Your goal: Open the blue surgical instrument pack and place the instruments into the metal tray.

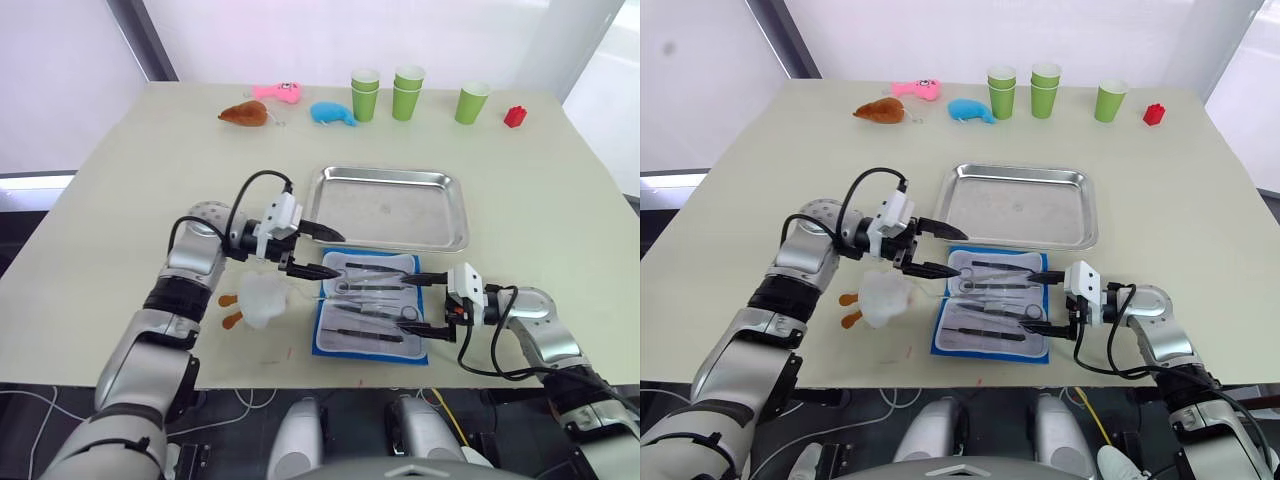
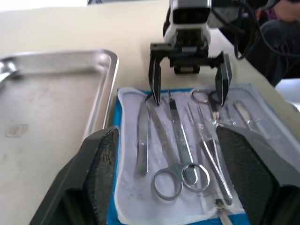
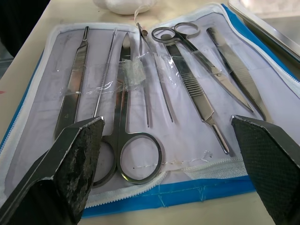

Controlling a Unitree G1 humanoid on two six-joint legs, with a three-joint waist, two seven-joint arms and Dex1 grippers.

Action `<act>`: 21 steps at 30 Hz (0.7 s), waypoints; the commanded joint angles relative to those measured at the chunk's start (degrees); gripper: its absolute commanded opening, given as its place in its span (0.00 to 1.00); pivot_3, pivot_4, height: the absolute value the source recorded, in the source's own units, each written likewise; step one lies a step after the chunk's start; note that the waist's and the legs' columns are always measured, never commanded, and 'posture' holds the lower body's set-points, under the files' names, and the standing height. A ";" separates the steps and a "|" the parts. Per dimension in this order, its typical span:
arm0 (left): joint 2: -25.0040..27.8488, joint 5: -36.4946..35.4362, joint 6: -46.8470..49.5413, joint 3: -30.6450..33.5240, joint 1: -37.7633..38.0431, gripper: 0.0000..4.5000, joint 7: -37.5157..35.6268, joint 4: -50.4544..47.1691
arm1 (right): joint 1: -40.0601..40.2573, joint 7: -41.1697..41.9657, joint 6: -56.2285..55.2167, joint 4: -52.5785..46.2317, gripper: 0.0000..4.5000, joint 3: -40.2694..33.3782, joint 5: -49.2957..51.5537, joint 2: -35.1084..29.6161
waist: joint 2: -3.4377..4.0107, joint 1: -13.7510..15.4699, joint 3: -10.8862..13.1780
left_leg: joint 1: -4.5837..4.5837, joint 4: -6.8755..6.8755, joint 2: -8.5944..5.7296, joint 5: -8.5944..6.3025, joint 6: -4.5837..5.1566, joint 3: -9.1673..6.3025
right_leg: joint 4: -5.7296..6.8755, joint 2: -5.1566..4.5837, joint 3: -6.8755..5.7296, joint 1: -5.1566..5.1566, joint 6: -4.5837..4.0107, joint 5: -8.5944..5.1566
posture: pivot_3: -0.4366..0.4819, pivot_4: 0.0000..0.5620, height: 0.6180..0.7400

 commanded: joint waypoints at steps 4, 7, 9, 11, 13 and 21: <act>-4.00 3.32 -5.78 -0.75 -4.82 0.65 -2.80 10.51 | 1.46 -1.27 0.95 3.97 1.00 2.08 -3.79 0.43 | -0.02 -0.11 -0.01 | 0.00 0.00 0.00 0.00 0.00 0.02 | -0.01 0.00 0.03 0.00 -0.01 0.01 | 0.48 0.27 1.00; -4.81 3.91 -8.02 -0.93 -5.88 0.53 -2.73 13.61 | 1.98 -1.47 0.99 3.53 1.00 2.06 -3.78 0.51 | -0.02 -0.22 -0.01 | -0.01 0.00 0.00 0.00 0.00 0.00 | -0.01 0.00 0.01 0.00 -0.01 0.01 | 0.48 0.27 1.00; -4.90 3.90 -8.70 -1.23 -6.22 0.53 -2.80 14.85 | 2.29 -1.65 1.01 3.29 1.00 2.01 -3.75 0.53 | -0.02 -0.45 -0.01 | -0.02 0.00 0.00 0.00 0.00 -0.01 | -0.01 0.01 0.01 0.00 -0.01 0.01 | 0.48 0.27 1.00; -4.75 4.01 -9.57 -1.76 -6.37 0.53 -2.80 15.80 | 2.45 -1.84 1.05 3.13 1.00 1.96 -3.73 0.56 | -0.03 -0.57 -0.01 | -0.03 -0.01 0.00 0.00 0.00 -0.03 | -0.01 0.00 0.00 0.00 -0.01 0.01 | 0.48 0.27 1.00; -4.71 3.50 -9.55 -1.99 -6.41 0.53 -2.80 16.24 | 2.53 -1.99 1.00 3.10 1.00 1.94 -3.75 0.57 | -0.03 -0.64 -0.01 | -0.05 -0.01 0.00 0.00 0.00 -0.03 | -0.03 -0.02 -0.01 0.00 -0.01 0.01 | 0.48 0.27 1.00; -5.32 8.81 -11.28 -1.91 -6.66 0.53 -1.01 20.14 | 2.27 -2.36 0.79 3.52 1.00 1.97 -3.88 0.98 | -0.03 -0.87 -0.02 | -0.04 -0.01 0.00 0.00 0.00 -0.05 | -0.03 -0.01 -0.03 0.00 -0.01 0.01 | 0.48 0.27 1.00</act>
